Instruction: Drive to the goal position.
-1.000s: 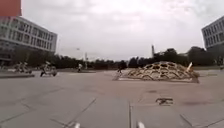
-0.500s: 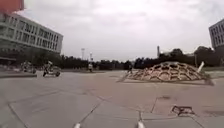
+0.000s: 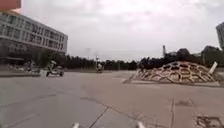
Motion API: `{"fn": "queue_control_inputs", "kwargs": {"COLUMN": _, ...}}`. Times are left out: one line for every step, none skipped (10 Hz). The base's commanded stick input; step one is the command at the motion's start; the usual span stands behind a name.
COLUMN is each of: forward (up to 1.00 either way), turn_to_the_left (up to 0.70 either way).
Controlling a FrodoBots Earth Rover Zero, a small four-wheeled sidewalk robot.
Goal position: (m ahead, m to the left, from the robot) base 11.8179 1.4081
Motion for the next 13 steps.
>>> {"fn": "queue_control_inputs", "kwargs": {"forward": 0.85, "turn_to_the_left": 0.01}}
{"fn": "queue_control_inputs", "kwargs": {"forward": 0.85, "turn_to_the_left": 0.12}}
{"fn": "queue_control_inputs", "kwargs": {"forward": 0.85, "turn_to_the_left": 0.27}}
{"fn": "queue_control_inputs", "kwargs": {"forward": 0.85, "turn_to_the_left": 0.30}}
{"fn": "queue_control_inputs", "kwargs": {"forward": 0.85, "turn_to_the_left": 0.33}}
{"fn": "queue_control_inputs", "kwargs": {"forward": 0.85, "turn_to_the_left": 0.21}}
{"fn": "queue_control_inputs", "kwargs": {"forward": 0.85, "turn_to_the_left": 0.07}}
{"fn": "queue_control_inputs", "kwargs": {"forward": 0.85, "turn_to_the_left": 0.03}}
{"fn": "queue_control_inputs", "kwargs": {"forward": 0.85, "turn_to_the_left": 0.00}}
{"fn": "queue_control_inputs", "kwargs": {"forward": 0.85, "turn_to_the_left": 0.00}}
{"fn": "queue_control_inputs", "kwargs": {"forward": 0.85, "turn_to_the_left": 0.00}}
{"fn": "queue_control_inputs", "kwargs": {"forward": 0.85, "turn_to_the_left": 0.00}}
{"fn": "queue_control_inputs", "kwargs": {"forward": 0.85, "turn_to_the_left": 0.00}}
